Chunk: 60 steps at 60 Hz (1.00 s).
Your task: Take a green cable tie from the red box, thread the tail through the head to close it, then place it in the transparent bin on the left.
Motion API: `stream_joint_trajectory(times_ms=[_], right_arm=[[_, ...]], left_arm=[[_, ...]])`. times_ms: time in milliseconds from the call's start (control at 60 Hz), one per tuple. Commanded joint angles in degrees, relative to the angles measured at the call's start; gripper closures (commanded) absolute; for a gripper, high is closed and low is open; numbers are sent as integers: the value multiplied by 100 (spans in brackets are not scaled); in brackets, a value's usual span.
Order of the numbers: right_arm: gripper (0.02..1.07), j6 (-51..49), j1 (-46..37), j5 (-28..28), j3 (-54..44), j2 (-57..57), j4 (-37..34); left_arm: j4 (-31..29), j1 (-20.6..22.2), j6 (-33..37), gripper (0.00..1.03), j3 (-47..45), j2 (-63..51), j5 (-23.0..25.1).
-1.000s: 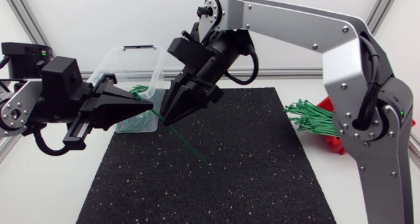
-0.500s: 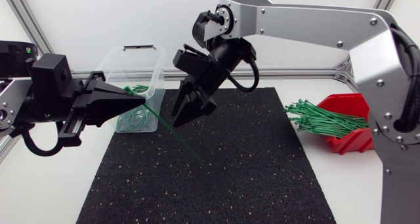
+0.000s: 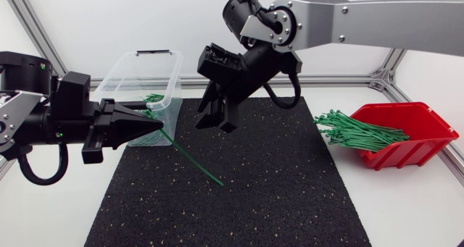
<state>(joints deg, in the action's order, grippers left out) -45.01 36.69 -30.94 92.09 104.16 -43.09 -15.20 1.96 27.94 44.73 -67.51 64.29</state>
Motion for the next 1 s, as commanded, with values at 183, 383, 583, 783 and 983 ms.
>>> stream_joint_trajectory(times_ms=[183,383,583,783,983], right_arm=[[45,907,524,475,-1185,-1012,881],[45,1601,981,1072,-1457,-1390,1461],[50,2084,1183,1468,-1510,-1530,1751],[61,2427,1499,2136,-1835,-1627,2340],[80,2656,1684,2663,-2002,-1759,2736]], left_arm=[[492,103,-1564,100,212,695,-488],[799,305,-2355,100,282,959,-804],[1002,323,-2663,100,168,1257,-839],[1582,437,-3128,100,-105,1424,-1068],[1722,578,-3190,100,-245,1451,-1261]])
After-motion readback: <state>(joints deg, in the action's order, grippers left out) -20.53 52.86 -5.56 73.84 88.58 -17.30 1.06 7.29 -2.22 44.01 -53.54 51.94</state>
